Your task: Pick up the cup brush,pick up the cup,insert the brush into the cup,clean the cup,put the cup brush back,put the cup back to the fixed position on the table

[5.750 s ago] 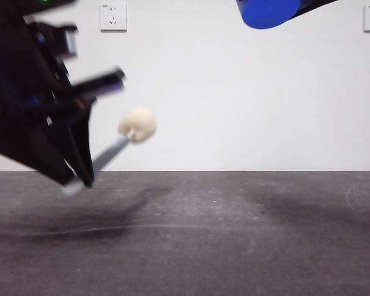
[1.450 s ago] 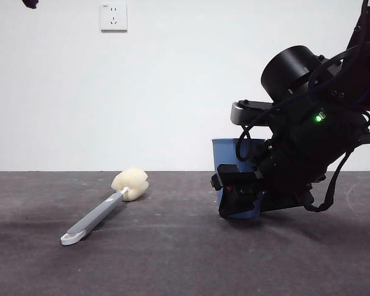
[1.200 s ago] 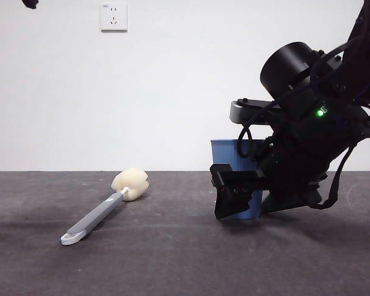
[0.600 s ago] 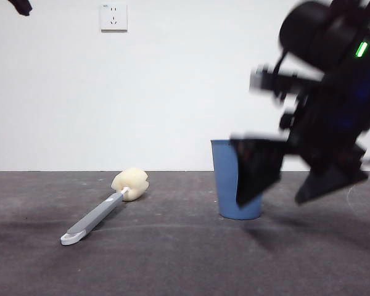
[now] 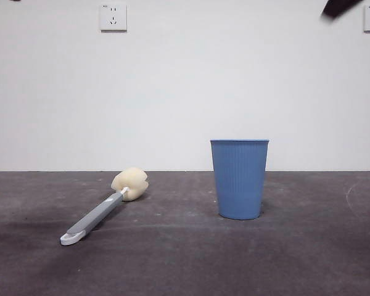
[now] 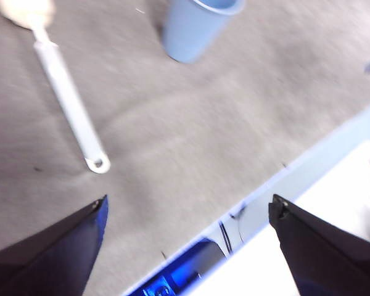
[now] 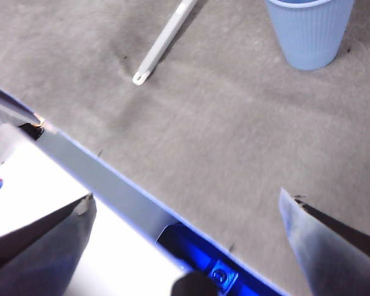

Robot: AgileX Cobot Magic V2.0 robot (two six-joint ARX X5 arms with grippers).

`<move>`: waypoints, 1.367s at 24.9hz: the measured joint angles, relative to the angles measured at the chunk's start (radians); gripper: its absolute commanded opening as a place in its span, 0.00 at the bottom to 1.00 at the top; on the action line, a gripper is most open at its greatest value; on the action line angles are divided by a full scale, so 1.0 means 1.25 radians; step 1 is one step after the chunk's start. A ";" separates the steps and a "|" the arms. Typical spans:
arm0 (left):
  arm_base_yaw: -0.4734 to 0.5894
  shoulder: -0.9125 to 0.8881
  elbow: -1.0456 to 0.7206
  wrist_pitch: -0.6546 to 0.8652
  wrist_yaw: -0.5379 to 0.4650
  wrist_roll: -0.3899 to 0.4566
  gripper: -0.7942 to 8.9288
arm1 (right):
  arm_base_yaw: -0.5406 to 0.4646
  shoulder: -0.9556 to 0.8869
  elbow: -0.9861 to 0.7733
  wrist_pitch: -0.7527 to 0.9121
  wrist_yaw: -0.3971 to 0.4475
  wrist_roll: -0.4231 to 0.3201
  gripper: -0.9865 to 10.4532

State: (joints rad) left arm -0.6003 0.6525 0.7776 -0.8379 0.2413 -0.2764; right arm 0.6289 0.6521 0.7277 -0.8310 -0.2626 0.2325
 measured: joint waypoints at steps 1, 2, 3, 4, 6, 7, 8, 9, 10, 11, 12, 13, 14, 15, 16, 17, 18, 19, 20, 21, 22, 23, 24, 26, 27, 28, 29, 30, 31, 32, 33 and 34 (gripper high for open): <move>0.000 0.000 0.000 -0.006 0.012 0.005 0.53 | 0.000 -0.004 0.014 -0.028 0.000 0.003 0.53; 0.000 0.000 0.000 -0.011 0.017 0.009 0.53 | 0.000 -0.005 0.024 -0.048 0.000 0.004 0.53; 0.000 0.000 0.000 -0.014 0.022 0.013 0.53 | 0.000 -0.004 0.032 -0.065 0.000 0.004 0.53; 0.000 0.000 0.000 -0.020 0.026 0.018 0.53 | 0.000 -0.004 0.040 -0.083 0.000 0.004 0.53; 0.000 0.000 0.000 -0.027 0.027 0.021 0.53 | 0.000 -0.001 0.046 -0.095 0.000 0.004 0.52; 0.000 0.000 0.000 -0.027 0.028 0.024 0.52 | 0.000 0.000 0.048 -0.095 0.000 0.003 0.52; 0.000 0.000 0.000 -0.027 0.028 0.024 0.49 | 0.000 0.000 0.049 -0.095 0.000 0.003 0.51; 0.000 0.000 0.000 -0.027 0.028 0.025 0.42 | 0.000 0.000 0.049 -0.095 0.000 0.003 0.47; 0.000 0.000 0.000 -0.027 0.028 0.027 0.32 | 0.000 0.000 0.049 -0.096 0.000 0.003 0.40; 0.000 0.000 0.000 -0.027 0.028 0.027 0.23 | 0.000 0.000 0.049 -0.096 0.000 0.003 0.33; 0.000 0.000 0.000 -0.027 0.028 0.027 0.12 | 0.000 0.000 0.049 -0.095 -0.001 0.003 0.24; 0.000 0.000 0.000 -0.027 0.028 0.027 0.06 | 0.000 0.000 0.049 -0.095 -0.006 0.003 0.15; 0.000 0.000 0.000 -0.027 0.028 0.027 0.08 | 0.000 0.000 0.049 -0.095 -0.015 0.003 0.08; 0.000 0.000 0.000 -0.027 0.028 0.027 0.07 | 0.000 0.000 0.049 -0.095 -0.022 0.003 0.07; 0.000 0.000 0.000 -0.027 0.028 0.027 0.07 | 0.000 0.000 0.049 -0.095 -0.031 0.003 0.08; 0.000 0.000 0.000 -0.027 0.028 0.027 0.07 | 0.000 0.000 0.050 -0.094 -0.037 0.003 0.08; 0.000 0.000 0.000 -0.027 0.028 0.027 0.07 | 0.000 0.000 0.050 -0.094 -0.040 0.003 0.08; 0.000 0.000 0.000 -0.027 0.028 0.030 0.07 | 0.000 0.000 0.050 -0.092 -0.040 0.002 0.08; 0.000 0.000 0.000 -0.027 0.028 0.033 0.07 | 0.000 0.000 0.050 -0.090 -0.040 0.003 0.08; 0.000 0.000 0.000 -0.027 0.028 0.036 0.07 | 0.000 0.000 0.050 -0.088 -0.041 0.003 0.08; 0.000 0.000 0.000 -0.027 0.028 0.038 0.07 | 0.000 0.000 0.050 -0.084 -0.041 0.002 0.08; 0.000 0.000 0.000 -0.027 0.028 0.039 0.08 | 0.000 0.000 0.050 -0.078 -0.041 0.002 0.09; 0.000 0.000 0.000 -0.027 0.028 0.039 0.08 | 0.000 0.000 0.050 -0.071 -0.041 0.003 0.09; 0.000 0.000 0.000 -0.027 0.027 0.041 0.08 | 0.000 0.000 0.050 -0.064 -0.041 0.003 0.09; 0.000 0.000 0.000 -0.027 0.022 0.042 0.08 | 0.000 0.000 0.050 -0.065 -0.041 0.004 0.09; 0.000 0.000 0.000 -0.027 0.016 0.042 0.08 | 0.000 0.000 0.050 -0.067 -0.040 0.004 0.09; 0.000 0.000 0.000 -0.027 0.009 0.042 0.08 | 0.000 0.000 0.050 -0.069 -0.040 0.004 0.09; 0.000 0.000 0.000 -0.027 0.004 0.042 0.08 | 0.000 0.000 0.050 -0.071 -0.040 0.004 0.09; 0.000 0.000 0.000 -0.027 -0.001 0.042 0.08 | 0.000 0.000 0.050 -0.071 -0.040 0.004 0.09; 0.000 0.000 0.000 -0.027 -0.005 0.042 0.08 | 0.000 0.000 0.050 -0.070 -0.040 0.004 0.09; 0.000 0.000 0.000 -0.027 -0.007 0.043 0.08 | 0.000 0.000 0.050 -0.071 -0.040 0.004 0.09; 0.000 0.000 0.000 -0.027 -0.009 0.045 0.08 | 0.000 0.000 0.050 -0.071 -0.040 0.004 0.09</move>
State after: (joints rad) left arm -0.6003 0.6525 0.7776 -0.8715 0.2302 -0.2207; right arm 0.6289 0.6521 0.7906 -0.9195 -0.3130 0.2371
